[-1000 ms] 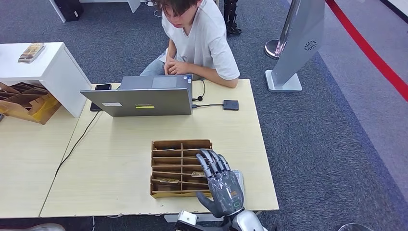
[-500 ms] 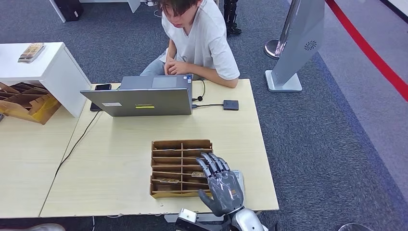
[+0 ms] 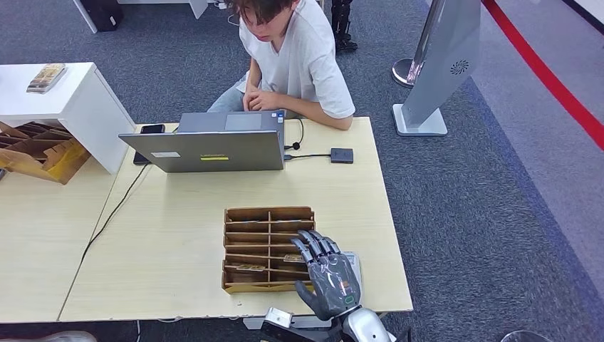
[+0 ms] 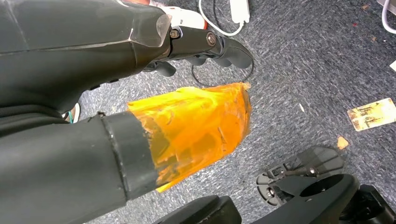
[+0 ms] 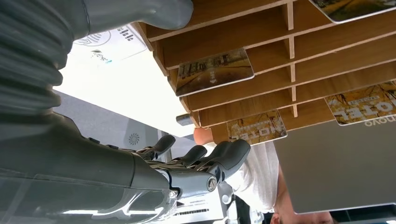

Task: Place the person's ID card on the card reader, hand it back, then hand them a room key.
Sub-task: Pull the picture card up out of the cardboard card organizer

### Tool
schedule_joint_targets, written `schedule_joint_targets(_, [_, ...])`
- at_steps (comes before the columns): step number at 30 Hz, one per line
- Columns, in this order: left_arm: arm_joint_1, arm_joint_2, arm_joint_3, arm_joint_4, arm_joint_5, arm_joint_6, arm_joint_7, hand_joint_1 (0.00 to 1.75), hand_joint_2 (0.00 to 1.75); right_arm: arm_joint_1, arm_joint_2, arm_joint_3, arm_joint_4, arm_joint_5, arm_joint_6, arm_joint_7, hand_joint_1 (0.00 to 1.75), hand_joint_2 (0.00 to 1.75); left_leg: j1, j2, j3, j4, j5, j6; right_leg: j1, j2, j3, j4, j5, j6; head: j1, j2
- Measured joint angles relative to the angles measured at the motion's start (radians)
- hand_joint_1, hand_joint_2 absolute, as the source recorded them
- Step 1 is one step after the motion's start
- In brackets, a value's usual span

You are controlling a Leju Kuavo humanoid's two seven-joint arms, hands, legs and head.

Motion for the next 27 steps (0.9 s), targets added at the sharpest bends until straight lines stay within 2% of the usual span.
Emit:
schedule_joint_targets(11, [-0.004, 0.000, -0.005, 0.000, -0.001, -0.003, 0.000, 0.00, 0.00, -0.002, 0.000, 0.000, 0.013, -0.006, 0.004, 0.008, 0.62, 1.75, 0.000, 0.000, 0.000, 0.000, 0.000, 0.000, 0.000, 0.000, 0.000, 0.000, 0.000, 0.000, 0.000, 0.000])
schedule_joint_targets(17, [-0.004, 0.000, -0.006, 0.000, -0.003, -0.004, 0.000, 0.00, 0.00, -0.002, 0.000, 0.000, 0.013, -0.010, 0.005, 0.009, 0.64, 1.75, 0.000, 0.000, 0.000, 0.000, 0.000, 0.000, 0.000, 0.000, 0.000, 0.000, 0.000, 0.000, 0.000, 0.000])
schedule_joint_targets(27, [-0.004, 0.000, -0.006, 0.000, -0.003, -0.006, 0.000, 0.00, 0.00, -0.003, 0.001, 0.000, 0.014, -0.012, 0.006, 0.009, 0.78, 1.75, 0.000, 0.000, 0.000, 0.000, 0.000, 0.000, 0.000, 0.000, 0.000, 0.000, 0.000, 0.000, 0.000, 0.000])
